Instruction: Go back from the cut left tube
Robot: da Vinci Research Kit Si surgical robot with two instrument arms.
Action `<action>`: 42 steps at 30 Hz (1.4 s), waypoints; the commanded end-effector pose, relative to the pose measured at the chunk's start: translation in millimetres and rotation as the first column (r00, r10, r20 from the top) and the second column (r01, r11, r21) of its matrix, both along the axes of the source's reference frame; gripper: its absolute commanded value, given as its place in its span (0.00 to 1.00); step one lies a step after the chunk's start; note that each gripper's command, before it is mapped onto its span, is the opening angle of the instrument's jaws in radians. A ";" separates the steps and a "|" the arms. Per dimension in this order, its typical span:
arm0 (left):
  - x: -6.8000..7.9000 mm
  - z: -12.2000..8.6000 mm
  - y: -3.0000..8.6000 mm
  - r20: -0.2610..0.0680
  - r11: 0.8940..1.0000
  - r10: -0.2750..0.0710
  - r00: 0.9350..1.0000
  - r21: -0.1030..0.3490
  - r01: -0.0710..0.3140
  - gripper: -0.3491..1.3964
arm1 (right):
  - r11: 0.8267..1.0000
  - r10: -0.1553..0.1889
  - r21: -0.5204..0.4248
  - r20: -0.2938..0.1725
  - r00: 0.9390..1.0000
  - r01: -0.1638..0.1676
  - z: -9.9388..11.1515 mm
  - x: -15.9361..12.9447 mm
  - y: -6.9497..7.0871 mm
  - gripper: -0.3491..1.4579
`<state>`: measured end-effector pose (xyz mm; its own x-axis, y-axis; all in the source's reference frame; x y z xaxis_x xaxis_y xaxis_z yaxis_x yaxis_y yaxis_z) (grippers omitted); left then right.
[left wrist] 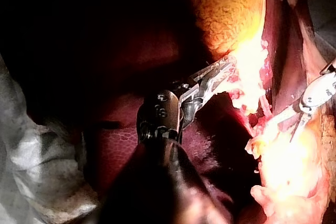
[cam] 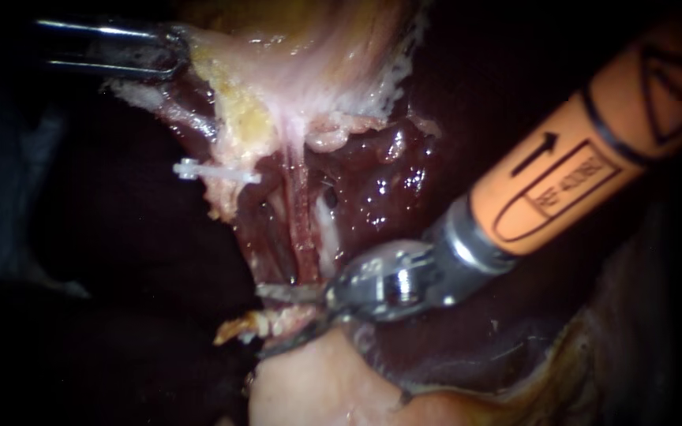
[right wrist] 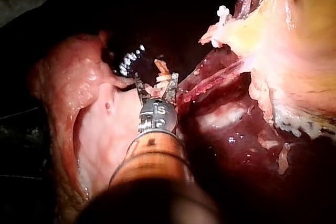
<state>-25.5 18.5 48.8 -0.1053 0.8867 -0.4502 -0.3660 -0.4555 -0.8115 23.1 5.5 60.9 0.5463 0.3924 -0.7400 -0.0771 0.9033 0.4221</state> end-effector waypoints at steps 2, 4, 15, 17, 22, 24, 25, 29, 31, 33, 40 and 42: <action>0.0 0.0 0.0 0.000 1.000 0.000 1.000 0.000 0.000 0.00 | 1.000 0.000 -0.019 0.005 1.000 0.000 -0.4 -1.6 0.7 0.99; 0.0 0.0 0.0 0.000 1.000 0.000 1.000 0.000 0.000 0.00 | 0.999 0.004 -0.033 0.013 1.000 -0.004 -0.7 -3.6 1.4 0.99; 0.1 0.0 0.0 0.001 1.000 0.001 1.000 0.000 -0.001 0.00 | 0.996 0.038 -0.081 0.064 0.997 -0.033 -2.3 -12.3 5.6 0.99; 0.1 0.0 0.0 0.001 1.000 0.001 1.000 0.000 -0.001 0.00 | 0.998 0.025 -0.062 0.053 0.998 -0.022 -2.6 -13.0 6.2 0.99; 0.1 0.0 0.0 0.001 1.000 0.001 1.000 0.000 -0.001 0.00 | 0.998 0.021 -0.056 0.050 0.999 -0.018 -3.2 -14.0 6.9 0.99; 0.1 0.0 0.0 0.001 1.000 0.001 1.000 0.000 -0.001 0.00 | 0.998 0.021 -0.056 0.050 0.999 -0.018 -3.2 -14.0 6.9 0.99; 0.0 0.0 0.0 0.000 1.000 0.000 1.000 0.000 0.000 0.00 | 0.998 0.021 -0.056 0.050 0.999 -0.018 -3.2 -14.0 6.9 0.99; -0.2 0.4 -0.1 -0.001 1.000 -0.001 1.000 -0.003 0.001 0.00 | 0.998 0.020 -0.056 0.050 0.999 -0.018 -3.2 -14.1 6.9 0.99; -0.5 0.8 -0.2 -0.003 1.000 -0.003 1.000 -0.005 0.003 0.00 | 0.998 0.020 -0.056 0.050 0.999 -0.018 -3.2 -14.1 6.9 0.99; -0.7 1.1 -0.2 -0.004 1.000 -0.003 1.000 -0.006 0.003 0.00 | 0.998 0.020 -0.056 0.050 0.999 -0.018 -3.2 -14.1 6.9 0.99; -2.1 2.6 -1.0 -0.002 1.000 -0.003 1.000 -0.014 0.003 0.00 | 0.998 0.020 -0.056 0.050 0.999 -0.017 -3.2 -14.2 6.9 0.99; -2.9 3.3 -1.4 -0.005 1.000 0.004 1.000 -0.016 -0.004 0.00 | 0.998 0.020 -0.056 0.050 0.999 -0.017 -3.2 -14.2 6.9 0.99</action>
